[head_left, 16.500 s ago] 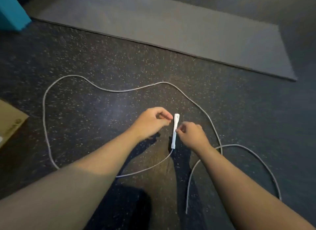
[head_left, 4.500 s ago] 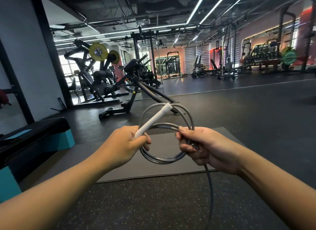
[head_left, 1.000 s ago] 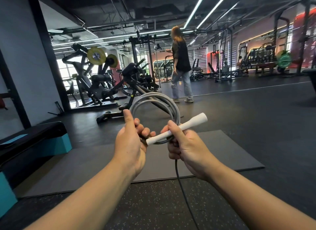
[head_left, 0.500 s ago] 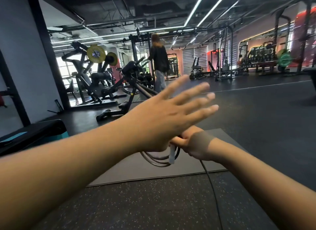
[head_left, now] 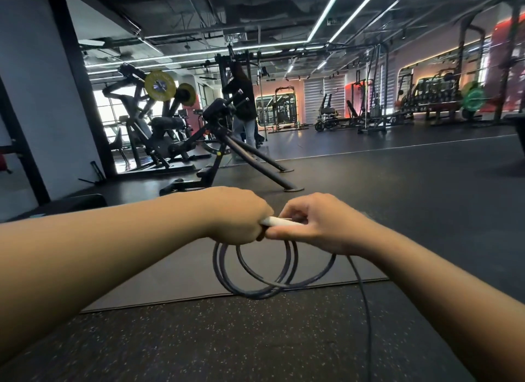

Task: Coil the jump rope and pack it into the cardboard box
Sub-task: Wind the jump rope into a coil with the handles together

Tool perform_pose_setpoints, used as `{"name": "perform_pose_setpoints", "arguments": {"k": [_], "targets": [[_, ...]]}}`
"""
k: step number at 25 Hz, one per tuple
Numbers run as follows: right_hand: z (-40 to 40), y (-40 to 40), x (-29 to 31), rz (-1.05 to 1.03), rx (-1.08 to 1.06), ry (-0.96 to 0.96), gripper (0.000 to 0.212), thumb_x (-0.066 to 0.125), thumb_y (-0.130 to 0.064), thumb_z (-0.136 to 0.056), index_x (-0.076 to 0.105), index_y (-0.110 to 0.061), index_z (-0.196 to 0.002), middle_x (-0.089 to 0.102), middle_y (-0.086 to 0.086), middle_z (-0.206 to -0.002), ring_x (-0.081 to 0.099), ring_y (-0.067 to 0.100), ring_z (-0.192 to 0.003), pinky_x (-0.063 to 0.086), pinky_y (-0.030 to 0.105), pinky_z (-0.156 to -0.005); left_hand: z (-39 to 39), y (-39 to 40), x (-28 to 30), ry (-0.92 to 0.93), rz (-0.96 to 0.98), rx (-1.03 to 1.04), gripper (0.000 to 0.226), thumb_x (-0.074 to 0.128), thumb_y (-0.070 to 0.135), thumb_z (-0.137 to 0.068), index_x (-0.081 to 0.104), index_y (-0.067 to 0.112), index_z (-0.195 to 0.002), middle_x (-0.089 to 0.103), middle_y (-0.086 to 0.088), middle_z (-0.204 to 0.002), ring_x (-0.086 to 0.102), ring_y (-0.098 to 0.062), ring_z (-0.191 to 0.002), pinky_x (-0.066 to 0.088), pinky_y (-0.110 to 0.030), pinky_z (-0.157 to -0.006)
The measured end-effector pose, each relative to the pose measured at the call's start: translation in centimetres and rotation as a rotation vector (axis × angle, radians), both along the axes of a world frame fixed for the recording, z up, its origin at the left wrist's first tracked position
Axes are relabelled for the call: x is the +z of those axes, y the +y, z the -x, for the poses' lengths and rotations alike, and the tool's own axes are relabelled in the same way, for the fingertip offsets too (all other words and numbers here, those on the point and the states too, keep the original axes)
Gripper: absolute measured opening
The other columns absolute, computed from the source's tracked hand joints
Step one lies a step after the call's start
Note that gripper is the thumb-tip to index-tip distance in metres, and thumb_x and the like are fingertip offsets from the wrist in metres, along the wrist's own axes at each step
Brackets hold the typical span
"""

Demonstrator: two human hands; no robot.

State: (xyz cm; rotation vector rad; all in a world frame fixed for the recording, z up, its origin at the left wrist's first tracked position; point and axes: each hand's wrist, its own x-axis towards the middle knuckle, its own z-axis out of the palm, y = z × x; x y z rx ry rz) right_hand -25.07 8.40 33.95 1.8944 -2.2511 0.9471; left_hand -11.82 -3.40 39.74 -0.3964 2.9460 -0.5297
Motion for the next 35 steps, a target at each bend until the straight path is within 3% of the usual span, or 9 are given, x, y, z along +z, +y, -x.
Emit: {"name": "perform_pose_setpoints", "arguments": {"k": [4,12,17,20,24,26,29,32,35], "targets": [[2.0,1.6,1.0,0.013,0.011,-0.170,0.067,0.050,-0.078,-0.083,0.068,-0.015,-0.071,0.050,-0.007,-0.059,0.045,0.008,-0.051,0.037,0.023,-0.051,-1.9,-1.8,0.6,0.127,-0.071,-0.009,0.019,0.045,0.028,-0.096,0.051,0.028,-0.078,0.060,0.003,-0.080,0.059,-0.023,-0.081,0.048,-0.037,-0.071],[6.7,5.2,-1.3,-0.005,-0.157,-0.425,0.057,0.066,-0.061,-0.086,0.045,-0.016,-0.058,0.042,0.005,-0.054,0.047,0.022,-0.046,0.057,0.043,-0.062,-6.2,-7.6,1.8,0.179,-0.071,0.187,0.030,0.050,0.050,-0.097,0.052,0.028,-0.078,0.057,0.006,-0.076,0.051,-0.010,-0.068,0.039,-0.032,-0.063],[5.5,3.5,-3.7,0.040,-0.050,-0.663,0.056,0.058,-0.066,-0.082,0.064,-0.010,-0.081,0.037,0.001,-0.070,0.037,0.015,-0.052,0.039,0.030,-0.050,-6.7,-8.6,0.2,0.383,-0.615,0.209,0.059,0.024,0.073,-0.093,0.051,0.022,-0.081,0.049,0.004,-0.077,0.043,-0.014,-0.068,0.040,-0.030,-0.071],[3.5,2.2,-5.2,0.002,0.100,-0.806,0.057,0.058,-0.066,-0.083,0.071,-0.020,-0.114,0.050,-0.006,-0.080,0.049,0.014,-0.067,0.057,0.036,-0.067,-5.8,-7.9,-0.7,0.822,-1.110,0.180,0.058,0.035,0.074,-0.091,0.056,0.020,-0.082,0.053,0.008,-0.071,0.049,-0.009,-0.063,0.042,-0.031,-0.067],[0.5,0.0,-6.5,0.081,0.236,-0.738,0.054,0.066,-0.068,-0.082,0.062,-0.038,-0.127,0.052,-0.007,-0.079,0.051,0.007,-0.071,0.058,0.038,-0.078,-3.0,-4.0,-1.8,1.036,-1.598,0.174,0.047,0.042,0.064,-0.094,0.051,0.018,-0.086,0.049,0.006,-0.067,0.043,-0.011,-0.062,0.037,-0.031,-0.066],[-1.1,-1.3,-6.6,0.221,0.270,-0.809,0.065,0.074,-0.069,-0.074,0.060,-0.037,-0.128,0.041,0.006,-0.086,0.045,0.009,-0.070,0.051,0.037,-0.069,-1.3,-2.2,-2.6,1.097,-1.737,0.155,0.045,0.044,0.061,-0.095,0.049,0.017,-0.086,0.046,0.004,-0.069,0.047,-0.014,-0.063,0.043,-0.038,-0.075],[-2.9,-2.9,-6.1,0.446,0.304,-1.003,0.075,0.080,-0.066,-0.068,0.061,-0.030,-0.130,0.056,0.004,-0.090,0.041,0.008,-0.066,0.039,0.031,-0.060,0.7,0.5,-4.1,1.293,-1.883,0.180,0.047,0.042,0.057,-0.099,0.049,0.011,-0.094,0.056,-0.001,-0.072,0.070,-0.031,-0.083,0.048,-0.056,-0.103],[-4.6,-3.6,-5.0,0.616,0.319,-1.115,0.055,0.072,-0.048,-0.082,0.059,-0.025,-0.131,0.076,-0.008,-0.095,0.066,0.007,-0.072,0.049,0.023,-0.063,2.0,3.4,-4.6,1.444,-1.976,0.161,0.049,0.034,0.058,-0.101,0.051,0.013,-0.095,0.075,-0.001,-0.075,0.074,-0.022,-0.074,0.056,-0.051,-0.094],[-5.5,-4.0,-4.8,0.773,0.222,-1.217,0.053,0.071,-0.042,-0.074,0.060,-0.016,-0.119,0.082,0.001,-0.104,0.078,0.016,-0.098,0.062,0.027,-0.080,3.3,5.1,-5.0,1.494,-2.033,0.131,0.053,0.030,0.057,-0.103,0.058,0.015,-0.085,0.075,0.002,-0.072,0.068,-0.021,-0.070,0.055,-0.043,-0.091]]}}
